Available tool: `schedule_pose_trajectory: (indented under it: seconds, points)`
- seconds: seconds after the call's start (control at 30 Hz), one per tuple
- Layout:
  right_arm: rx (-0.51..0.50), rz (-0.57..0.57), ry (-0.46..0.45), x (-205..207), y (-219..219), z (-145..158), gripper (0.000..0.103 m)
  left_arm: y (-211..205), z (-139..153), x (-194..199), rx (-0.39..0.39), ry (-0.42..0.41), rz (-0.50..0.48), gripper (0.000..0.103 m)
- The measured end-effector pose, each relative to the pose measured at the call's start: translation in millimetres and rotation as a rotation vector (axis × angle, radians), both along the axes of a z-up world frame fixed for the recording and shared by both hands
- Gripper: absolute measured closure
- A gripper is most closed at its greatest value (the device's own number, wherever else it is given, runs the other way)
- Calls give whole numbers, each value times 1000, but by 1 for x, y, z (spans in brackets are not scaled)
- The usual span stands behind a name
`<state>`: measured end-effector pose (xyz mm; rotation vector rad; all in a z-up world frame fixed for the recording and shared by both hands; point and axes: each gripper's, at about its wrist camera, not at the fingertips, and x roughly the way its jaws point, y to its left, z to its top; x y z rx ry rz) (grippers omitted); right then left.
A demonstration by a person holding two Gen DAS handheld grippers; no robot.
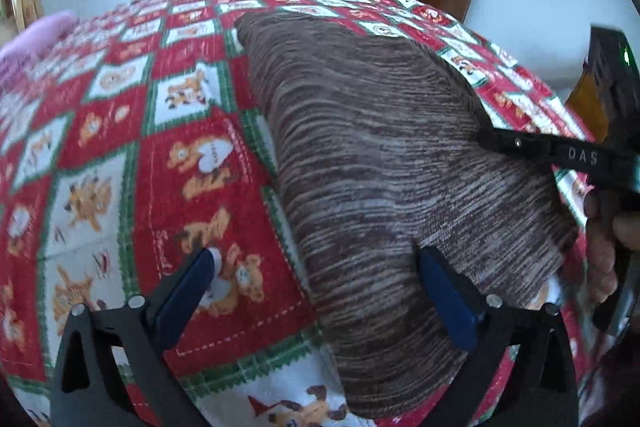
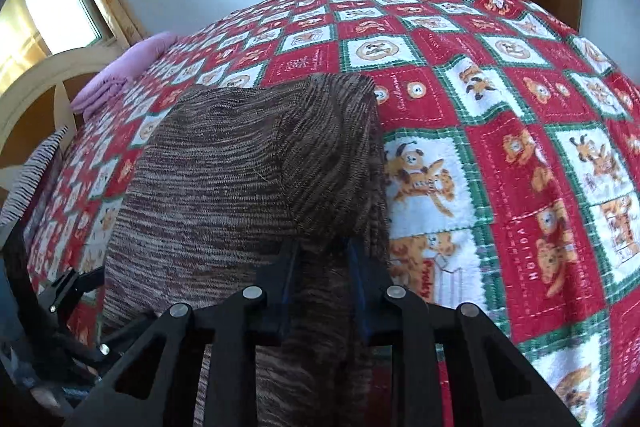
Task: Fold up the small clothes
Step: 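Lay the folded sweater down and open both tools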
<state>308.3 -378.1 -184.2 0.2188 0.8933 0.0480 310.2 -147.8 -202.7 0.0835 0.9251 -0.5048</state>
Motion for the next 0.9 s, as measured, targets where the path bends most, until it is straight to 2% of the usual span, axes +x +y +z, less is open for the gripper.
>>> schedule_pose_trajectory:
  seconds: [0.1,0.27,0.33,0.47,0.53,0.6,0.77,0.83,0.9]
  points:
    - [-74,-17,-13,2,10,12,75,-6,1,-5,25,-25,8,0]
    - [-166,45,-61,28,41,37,73,-9,2,-9,50,-53,14,0]
    - [-166,67,-39,44,47,34,73,-7,1,-8,40,-40,13,0]
    - [-192,23,43,72,37,12,70,-5,1,-6,25,-28,13,0]
    - [-142,-17,49,74,22,6,63,-6,1,-6,31,-34,12,0]
    - [-91,-38,48,73,11,3,63,-6,1,-6,28,-32,12,0]
    - [-216,-45,49,70,24,12,62,-5,1,-6,22,-31,11,0]
    - [-282,-50,10,66,38,23,62,-5,1,-6,18,-30,12,0]
    - [-294,6,-64,58,57,38,62,-4,1,-5,13,-28,12,0]
